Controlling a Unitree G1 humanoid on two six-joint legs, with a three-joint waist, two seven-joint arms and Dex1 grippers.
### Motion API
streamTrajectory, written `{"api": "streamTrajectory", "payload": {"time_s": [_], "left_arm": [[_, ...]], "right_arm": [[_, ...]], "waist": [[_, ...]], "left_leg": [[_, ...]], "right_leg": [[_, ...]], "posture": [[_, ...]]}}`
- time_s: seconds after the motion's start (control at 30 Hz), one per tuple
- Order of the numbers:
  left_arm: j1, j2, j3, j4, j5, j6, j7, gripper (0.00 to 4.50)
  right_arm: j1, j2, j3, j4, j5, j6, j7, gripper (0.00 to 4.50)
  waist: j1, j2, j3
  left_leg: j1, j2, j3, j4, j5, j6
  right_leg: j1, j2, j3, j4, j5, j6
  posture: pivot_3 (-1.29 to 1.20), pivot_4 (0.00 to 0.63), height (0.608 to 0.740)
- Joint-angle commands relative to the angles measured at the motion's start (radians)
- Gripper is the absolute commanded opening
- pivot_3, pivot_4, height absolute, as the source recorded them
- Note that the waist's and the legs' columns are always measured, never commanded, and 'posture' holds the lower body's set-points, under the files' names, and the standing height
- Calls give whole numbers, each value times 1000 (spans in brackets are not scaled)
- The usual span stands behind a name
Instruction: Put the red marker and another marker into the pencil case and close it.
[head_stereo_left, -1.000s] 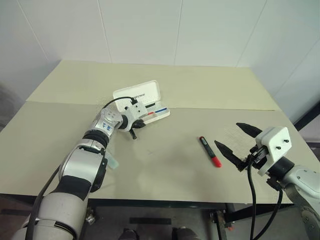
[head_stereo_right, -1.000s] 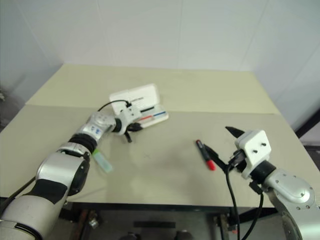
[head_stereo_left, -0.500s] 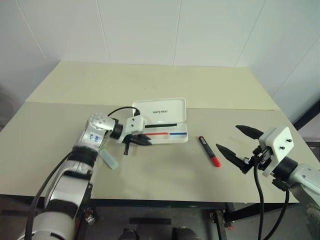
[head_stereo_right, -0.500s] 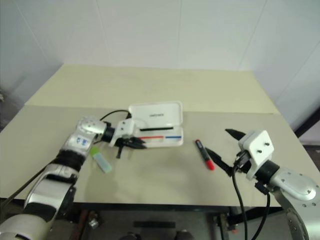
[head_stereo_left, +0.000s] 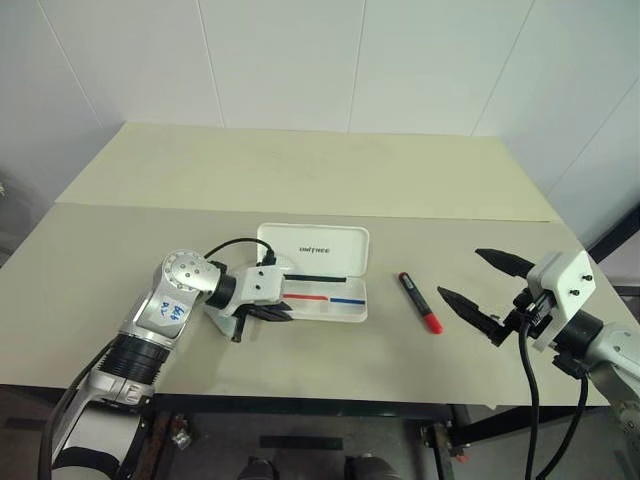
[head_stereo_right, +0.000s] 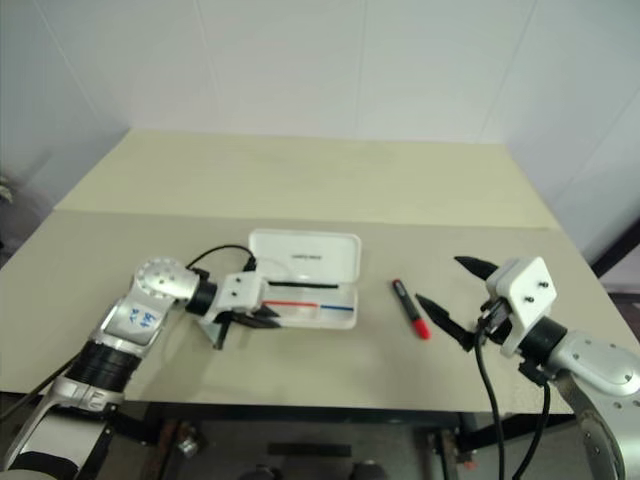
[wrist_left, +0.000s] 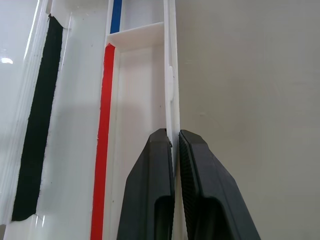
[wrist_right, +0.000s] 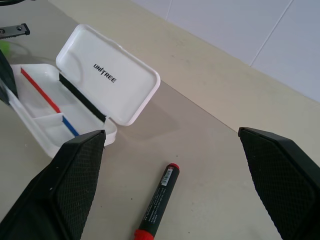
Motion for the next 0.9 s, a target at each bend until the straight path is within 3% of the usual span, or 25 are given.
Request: {"api": "streamTrajectory", "payload": {"time_s": [0.03,0.8,0.9], "left_arm": [[-8,-26,-4,-17,-11,-28,59,6],[114,3,-108,-125,70,-93,162,6],[131,4,-114,-156,66,-68,155,930]], "right_arm": [[-22,-11,5,-4,0,-22,8,4500],[-29,-3,30,0,-4,-24,1,4500],[-31,-3,36,3,-4,-26,3,4500]], "waist": [[0,0,0],[-1,1,-1],[-1,1,-1]], "left_leg": [[0,0,0,0,0,0],[1,0,0,-1,0,0],[1,0,0,-1,0,0]], "right_leg": [[0,0,0,0,0,0],[0,0,0,-1,0,0],[0,0,0,-1,0,0]], "posture": [[0,150,740],[0,150,740],[0,150,740]]}}
